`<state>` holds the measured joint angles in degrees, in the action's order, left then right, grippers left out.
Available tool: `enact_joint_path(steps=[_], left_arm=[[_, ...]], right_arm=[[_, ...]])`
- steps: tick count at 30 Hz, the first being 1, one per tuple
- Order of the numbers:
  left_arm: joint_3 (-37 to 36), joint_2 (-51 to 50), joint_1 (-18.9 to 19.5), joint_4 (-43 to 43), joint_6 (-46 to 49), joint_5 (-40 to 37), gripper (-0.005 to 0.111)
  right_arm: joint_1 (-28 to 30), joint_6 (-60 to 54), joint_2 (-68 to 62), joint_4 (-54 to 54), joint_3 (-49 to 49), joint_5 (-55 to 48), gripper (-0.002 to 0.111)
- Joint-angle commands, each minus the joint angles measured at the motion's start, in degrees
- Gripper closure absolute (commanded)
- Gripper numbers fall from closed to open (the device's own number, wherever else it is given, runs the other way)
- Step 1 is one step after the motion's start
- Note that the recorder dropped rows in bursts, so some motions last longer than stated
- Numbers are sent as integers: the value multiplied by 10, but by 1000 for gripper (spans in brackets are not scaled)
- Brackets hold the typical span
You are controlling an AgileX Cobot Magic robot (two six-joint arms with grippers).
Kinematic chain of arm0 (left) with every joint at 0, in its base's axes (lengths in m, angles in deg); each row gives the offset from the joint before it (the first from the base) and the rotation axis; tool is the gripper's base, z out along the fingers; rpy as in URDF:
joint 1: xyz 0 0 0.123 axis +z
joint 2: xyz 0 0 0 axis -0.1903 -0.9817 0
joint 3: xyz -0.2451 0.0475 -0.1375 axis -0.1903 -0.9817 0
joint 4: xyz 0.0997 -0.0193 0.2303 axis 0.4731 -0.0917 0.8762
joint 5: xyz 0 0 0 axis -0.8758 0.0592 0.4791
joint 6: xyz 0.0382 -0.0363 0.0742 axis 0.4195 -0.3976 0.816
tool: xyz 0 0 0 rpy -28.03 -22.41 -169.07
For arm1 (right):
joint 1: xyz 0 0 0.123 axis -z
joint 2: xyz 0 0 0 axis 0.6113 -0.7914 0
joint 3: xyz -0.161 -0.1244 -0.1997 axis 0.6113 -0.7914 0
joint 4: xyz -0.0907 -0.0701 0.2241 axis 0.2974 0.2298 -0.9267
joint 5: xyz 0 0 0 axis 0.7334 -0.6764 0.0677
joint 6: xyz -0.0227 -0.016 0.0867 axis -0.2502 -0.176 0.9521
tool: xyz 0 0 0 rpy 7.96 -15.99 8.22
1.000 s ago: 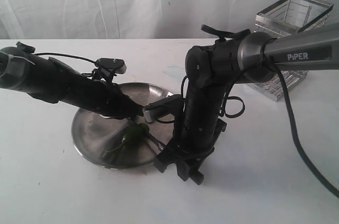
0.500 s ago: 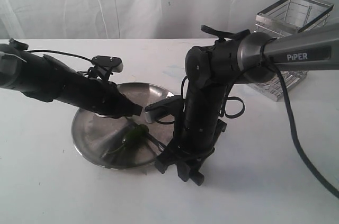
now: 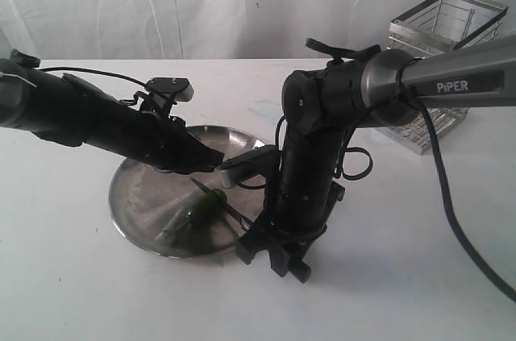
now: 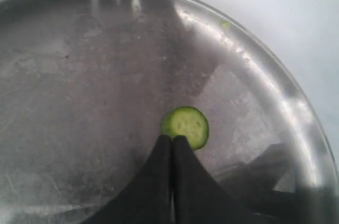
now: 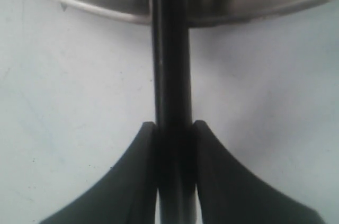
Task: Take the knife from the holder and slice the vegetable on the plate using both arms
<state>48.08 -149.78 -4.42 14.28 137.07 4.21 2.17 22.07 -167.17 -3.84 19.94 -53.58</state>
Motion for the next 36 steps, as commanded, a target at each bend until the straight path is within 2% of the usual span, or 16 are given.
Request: enact_joint_path(steps=[1,5,11,13,19,24,29,34,36], left_arm=[[-3,7,-2,-5,-2,-41,107],[-23,7,-2,-3,-2,-48,107],[-111,6,-2,2,-1,77,107],[-121,6,-2,2,-1,94,107],[-129,6,-2,2,-1,82,107],[-98,37,-2,-10,-5,56,107],[-98,51,-2,-10,-5,37,107],[-105,51,-2,-29,-3,35,107],[-100,52,-2,-66,-2,33,107]], right_arm=[[1,3,0,8,1,-2,108],[1,3,0,8,1,-1,108],[1,3,0,9,1,1,108],[1,3,0,8,1,3,108],[1,4,0,9,1,13,108],[1,4,0,9,1,13,108],[1,4,0,8,1,13,108],[1,9,0,8,1,12,108],[1,9,0,8,1,12,108]])
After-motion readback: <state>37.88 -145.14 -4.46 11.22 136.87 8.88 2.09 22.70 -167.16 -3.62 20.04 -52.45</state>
